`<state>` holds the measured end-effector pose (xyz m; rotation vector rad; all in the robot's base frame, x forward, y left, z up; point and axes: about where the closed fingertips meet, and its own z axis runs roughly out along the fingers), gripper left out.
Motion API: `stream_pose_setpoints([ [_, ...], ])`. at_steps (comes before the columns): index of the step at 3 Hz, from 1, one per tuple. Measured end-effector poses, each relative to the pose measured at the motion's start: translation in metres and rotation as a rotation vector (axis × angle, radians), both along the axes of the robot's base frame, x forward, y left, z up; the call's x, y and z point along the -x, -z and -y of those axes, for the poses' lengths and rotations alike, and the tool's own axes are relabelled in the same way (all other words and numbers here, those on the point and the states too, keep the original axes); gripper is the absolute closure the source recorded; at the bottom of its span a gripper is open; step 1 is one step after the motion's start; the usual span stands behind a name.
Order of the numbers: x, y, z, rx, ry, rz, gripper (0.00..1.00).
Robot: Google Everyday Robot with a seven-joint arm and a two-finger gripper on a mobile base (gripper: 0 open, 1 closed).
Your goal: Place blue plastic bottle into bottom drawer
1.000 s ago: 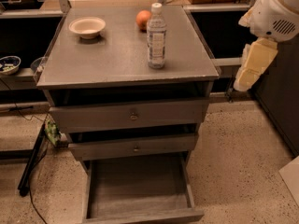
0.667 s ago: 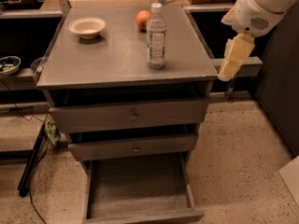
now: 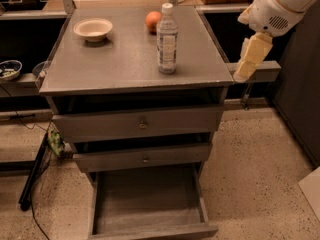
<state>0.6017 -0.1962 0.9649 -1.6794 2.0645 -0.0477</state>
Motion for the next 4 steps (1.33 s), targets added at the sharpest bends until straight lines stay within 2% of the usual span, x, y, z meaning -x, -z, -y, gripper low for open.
stream_pose_setpoints([
  [2,-0.047,0.003,-0.022,-0.143,-0.017,0.020,0.00],
  [4,-0.068,0.026,-0.051,-0.311,-0.046,-0.032,0.00],
])
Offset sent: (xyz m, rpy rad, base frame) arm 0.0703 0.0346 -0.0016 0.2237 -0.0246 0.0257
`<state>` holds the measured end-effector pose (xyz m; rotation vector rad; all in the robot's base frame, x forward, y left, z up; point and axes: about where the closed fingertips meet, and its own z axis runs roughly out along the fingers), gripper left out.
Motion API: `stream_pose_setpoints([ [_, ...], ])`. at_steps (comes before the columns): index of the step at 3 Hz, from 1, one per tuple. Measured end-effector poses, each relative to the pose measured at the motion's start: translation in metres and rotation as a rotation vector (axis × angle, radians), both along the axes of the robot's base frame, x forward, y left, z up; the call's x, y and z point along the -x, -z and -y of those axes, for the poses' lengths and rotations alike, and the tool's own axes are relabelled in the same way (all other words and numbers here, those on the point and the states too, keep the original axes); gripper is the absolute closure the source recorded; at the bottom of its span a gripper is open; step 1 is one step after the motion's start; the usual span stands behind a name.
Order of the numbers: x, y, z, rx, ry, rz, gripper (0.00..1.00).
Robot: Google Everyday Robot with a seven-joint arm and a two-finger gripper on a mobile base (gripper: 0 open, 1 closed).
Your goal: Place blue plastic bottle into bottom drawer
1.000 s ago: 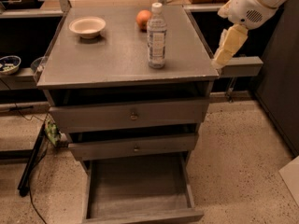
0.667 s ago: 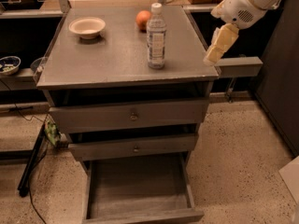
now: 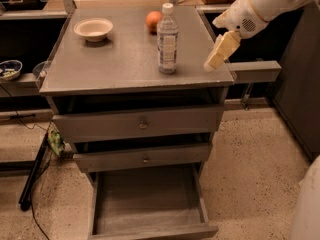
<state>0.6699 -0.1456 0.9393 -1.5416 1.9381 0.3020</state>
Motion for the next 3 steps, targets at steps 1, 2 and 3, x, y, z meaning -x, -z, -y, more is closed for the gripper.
stream_pose_setpoints([
  [1,-0.001,0.002,-0.003,-0.012,-0.004,-0.005,0.00],
  [2,-0.003,0.007,-0.005,-0.032,-0.013,-0.015,0.00],
  [3,-0.019,0.013,-0.013,-0.065,-0.021,-0.010,0.00],
])
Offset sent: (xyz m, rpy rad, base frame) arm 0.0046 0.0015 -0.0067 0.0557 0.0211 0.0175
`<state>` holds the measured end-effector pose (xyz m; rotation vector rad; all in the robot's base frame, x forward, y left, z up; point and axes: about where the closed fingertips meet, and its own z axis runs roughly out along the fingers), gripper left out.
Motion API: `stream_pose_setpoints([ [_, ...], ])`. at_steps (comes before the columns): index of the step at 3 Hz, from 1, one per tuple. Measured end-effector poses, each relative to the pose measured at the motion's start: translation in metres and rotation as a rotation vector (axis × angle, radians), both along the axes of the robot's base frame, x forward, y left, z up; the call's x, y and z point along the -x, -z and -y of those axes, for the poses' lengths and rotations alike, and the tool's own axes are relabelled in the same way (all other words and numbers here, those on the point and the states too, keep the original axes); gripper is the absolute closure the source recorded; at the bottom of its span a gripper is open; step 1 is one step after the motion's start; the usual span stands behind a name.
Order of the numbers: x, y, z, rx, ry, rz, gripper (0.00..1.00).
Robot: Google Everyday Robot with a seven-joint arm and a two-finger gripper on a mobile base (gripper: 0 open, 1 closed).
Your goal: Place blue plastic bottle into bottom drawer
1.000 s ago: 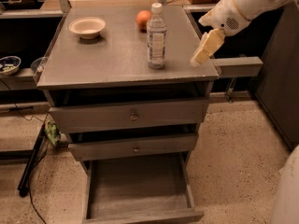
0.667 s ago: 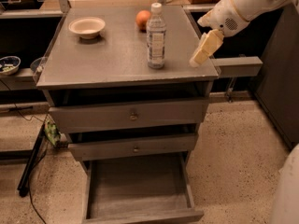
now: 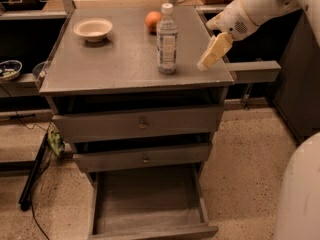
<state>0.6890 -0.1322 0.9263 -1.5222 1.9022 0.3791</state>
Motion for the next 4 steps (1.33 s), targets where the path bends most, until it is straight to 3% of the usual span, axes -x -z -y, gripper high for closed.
stream_pose_setpoints([
  [1,-0.017,0.007,-0.014,-0.033,-0.024,0.003,0.00],
  [2,-0.038,0.023,-0.046,-0.077,-0.083,-0.005,0.00],
  [3,-0.039,0.024,-0.046,-0.078,-0.084,-0.005,0.00],
  [4,-0.049,0.027,-0.051,-0.137,-0.085,0.018,0.00],
])
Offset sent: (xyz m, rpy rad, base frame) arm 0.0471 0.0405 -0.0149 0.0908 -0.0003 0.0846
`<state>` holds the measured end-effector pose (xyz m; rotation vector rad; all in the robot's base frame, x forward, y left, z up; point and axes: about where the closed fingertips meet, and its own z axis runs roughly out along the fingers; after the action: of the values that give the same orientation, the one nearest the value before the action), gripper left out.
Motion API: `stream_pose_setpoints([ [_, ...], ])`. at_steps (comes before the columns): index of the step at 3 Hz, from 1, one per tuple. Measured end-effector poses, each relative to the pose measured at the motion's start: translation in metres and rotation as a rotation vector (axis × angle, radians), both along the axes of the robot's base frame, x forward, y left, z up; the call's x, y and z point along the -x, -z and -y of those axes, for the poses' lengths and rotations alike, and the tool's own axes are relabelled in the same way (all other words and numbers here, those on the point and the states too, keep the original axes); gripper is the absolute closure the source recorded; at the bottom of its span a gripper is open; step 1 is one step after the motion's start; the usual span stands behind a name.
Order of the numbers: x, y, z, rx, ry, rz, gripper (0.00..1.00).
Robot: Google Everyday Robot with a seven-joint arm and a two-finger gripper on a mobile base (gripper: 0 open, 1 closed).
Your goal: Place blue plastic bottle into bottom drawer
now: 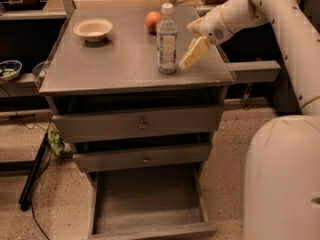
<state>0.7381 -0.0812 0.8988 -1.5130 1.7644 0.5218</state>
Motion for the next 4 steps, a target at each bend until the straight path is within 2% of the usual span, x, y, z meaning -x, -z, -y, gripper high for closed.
stream_pose_setpoints([
  [2,-0.017,0.007,-0.021,-0.074,-0.028,0.014,0.00],
  [4,-0.018,0.011,-0.026,-0.097,-0.047,0.007,0.00],
])
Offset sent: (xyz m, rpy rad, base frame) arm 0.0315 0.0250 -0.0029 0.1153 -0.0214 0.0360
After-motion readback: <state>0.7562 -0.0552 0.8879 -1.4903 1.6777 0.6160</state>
